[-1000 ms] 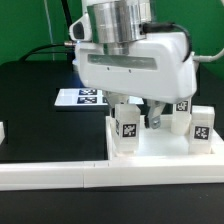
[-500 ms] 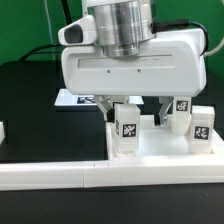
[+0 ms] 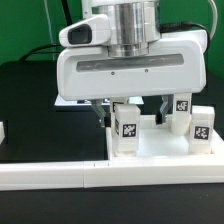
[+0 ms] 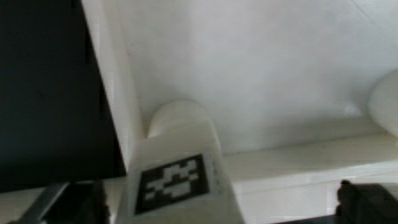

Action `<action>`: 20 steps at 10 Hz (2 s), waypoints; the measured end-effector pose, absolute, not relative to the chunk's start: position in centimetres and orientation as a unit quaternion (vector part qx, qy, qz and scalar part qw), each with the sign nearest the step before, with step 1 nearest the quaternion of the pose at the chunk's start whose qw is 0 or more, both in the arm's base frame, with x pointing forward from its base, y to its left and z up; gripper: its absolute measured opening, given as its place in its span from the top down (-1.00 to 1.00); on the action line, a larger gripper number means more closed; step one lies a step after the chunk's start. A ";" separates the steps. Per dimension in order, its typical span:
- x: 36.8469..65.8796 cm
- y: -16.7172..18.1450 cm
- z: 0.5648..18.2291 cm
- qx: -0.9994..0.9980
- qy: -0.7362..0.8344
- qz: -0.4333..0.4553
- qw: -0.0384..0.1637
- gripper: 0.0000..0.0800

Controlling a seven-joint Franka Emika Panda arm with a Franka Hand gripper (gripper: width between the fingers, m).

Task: Assemble square table

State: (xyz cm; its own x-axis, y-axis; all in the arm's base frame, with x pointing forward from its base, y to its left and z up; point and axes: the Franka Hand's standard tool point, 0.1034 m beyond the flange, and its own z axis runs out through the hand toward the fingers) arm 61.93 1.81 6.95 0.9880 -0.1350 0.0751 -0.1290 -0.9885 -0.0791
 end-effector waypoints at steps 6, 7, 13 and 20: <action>61.9 1.2 6.9 -0.973 0.223 -0.034 0.043 0.26; 61.9 1.2 6.9 -0.967 0.249 -0.032 0.046 0.26; 62.0 1.6 6.8 -0.774 0.624 0.022 0.106 0.27; 62.1 2.2 6.9 -0.919 0.384 -0.011 0.089 -0.60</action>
Offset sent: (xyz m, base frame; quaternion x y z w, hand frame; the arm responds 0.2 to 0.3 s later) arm 0.0000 0.0000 0.0000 0.0000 0.0000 0.1296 0.9916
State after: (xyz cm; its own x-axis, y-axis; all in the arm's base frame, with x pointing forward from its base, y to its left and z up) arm 62.07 2.19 6.88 0.7045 -0.7080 -0.0490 -0.7043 -0.6888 -0.1719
